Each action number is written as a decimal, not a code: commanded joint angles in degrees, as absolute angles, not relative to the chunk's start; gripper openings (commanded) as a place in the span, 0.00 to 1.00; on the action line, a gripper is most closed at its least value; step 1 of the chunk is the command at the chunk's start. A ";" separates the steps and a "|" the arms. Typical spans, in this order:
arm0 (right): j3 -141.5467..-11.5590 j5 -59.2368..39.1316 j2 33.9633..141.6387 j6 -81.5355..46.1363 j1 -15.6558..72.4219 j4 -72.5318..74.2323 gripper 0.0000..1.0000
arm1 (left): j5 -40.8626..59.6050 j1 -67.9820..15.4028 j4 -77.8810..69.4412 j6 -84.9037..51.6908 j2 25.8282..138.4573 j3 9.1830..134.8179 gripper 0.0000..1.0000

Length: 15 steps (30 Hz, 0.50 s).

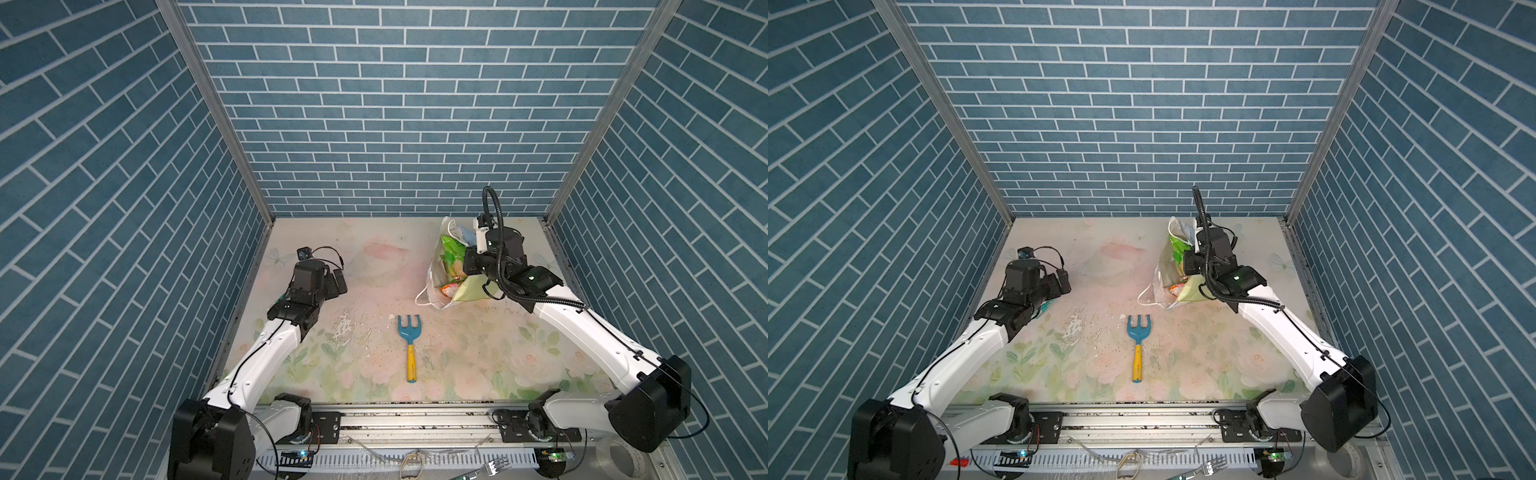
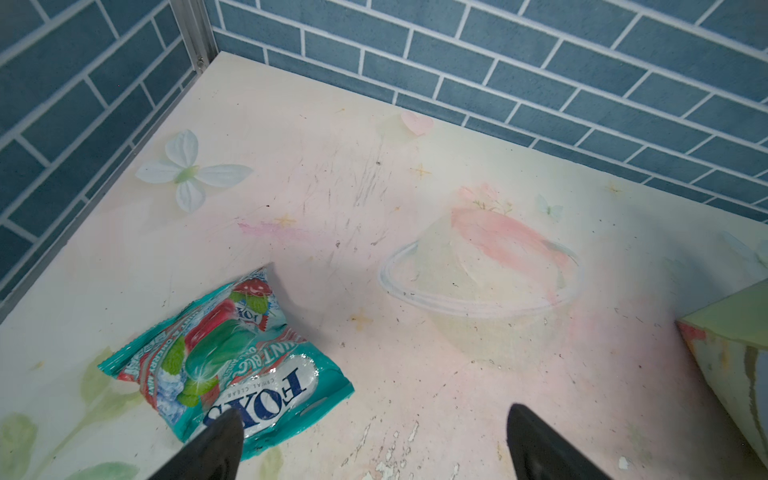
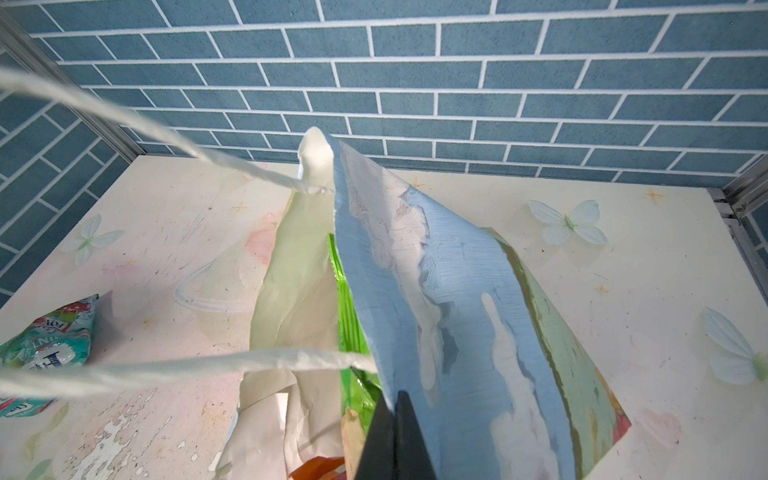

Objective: Take the snacks out of the paper bag
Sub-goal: 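Open the left gripper to drop the teal candy bag on the table, then move the left gripper back over the paper bag opening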

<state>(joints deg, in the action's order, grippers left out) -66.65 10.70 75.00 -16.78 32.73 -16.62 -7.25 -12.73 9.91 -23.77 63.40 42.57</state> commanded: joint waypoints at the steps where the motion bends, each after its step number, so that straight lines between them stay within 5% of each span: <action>1: -65.43 10.90 75.85 -19.07 32.78 -17.94 0.00 | -1.04 -13.10 5.20 -24.55 61.75 40.69 1.00; 15: -64.96 11.85 75.66 -19.61 32.77 -18.06 0.00 | 3.03 -18.16 3.17 -27.11 56.14 41.03 1.00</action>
